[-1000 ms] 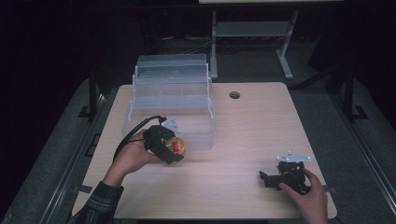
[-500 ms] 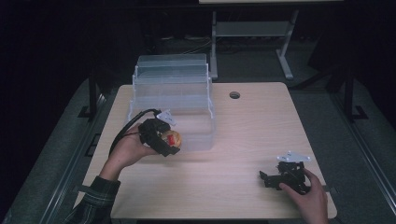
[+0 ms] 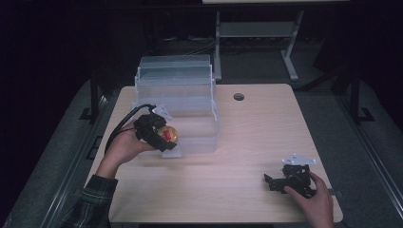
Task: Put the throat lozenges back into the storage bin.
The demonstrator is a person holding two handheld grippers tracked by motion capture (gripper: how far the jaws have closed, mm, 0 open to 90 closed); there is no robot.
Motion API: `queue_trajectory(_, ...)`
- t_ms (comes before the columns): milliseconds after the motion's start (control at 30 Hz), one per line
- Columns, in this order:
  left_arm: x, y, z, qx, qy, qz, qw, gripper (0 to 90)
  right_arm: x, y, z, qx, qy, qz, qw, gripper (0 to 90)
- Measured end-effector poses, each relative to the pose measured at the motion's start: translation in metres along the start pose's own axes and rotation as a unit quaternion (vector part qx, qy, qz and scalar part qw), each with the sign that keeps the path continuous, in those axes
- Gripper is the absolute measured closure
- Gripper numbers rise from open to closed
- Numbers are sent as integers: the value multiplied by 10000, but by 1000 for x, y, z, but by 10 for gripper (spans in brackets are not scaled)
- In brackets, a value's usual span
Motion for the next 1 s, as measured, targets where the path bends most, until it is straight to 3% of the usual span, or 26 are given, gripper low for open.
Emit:
queue_trajectory(267, 4, -15, 2, -173, -41, 142, 9997, 196, 0, 0, 0, 8, 3, 6, 10000, 0)
queue_trajectory(1000, 22, -53, 5, -381, -141, 572, 9975, 196, 0, 0, 0, 2, -2, -1, 10000, 0)
Point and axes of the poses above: each handheld gripper's, and its own axes: z roughly backward along the jaws, x roughly out of its underside, y roughly to its right, the point moved 7 cm from there along -z, roughly forward along the jaws, and after that the axes turned 6 degrees about z, right-handed, at the moved point
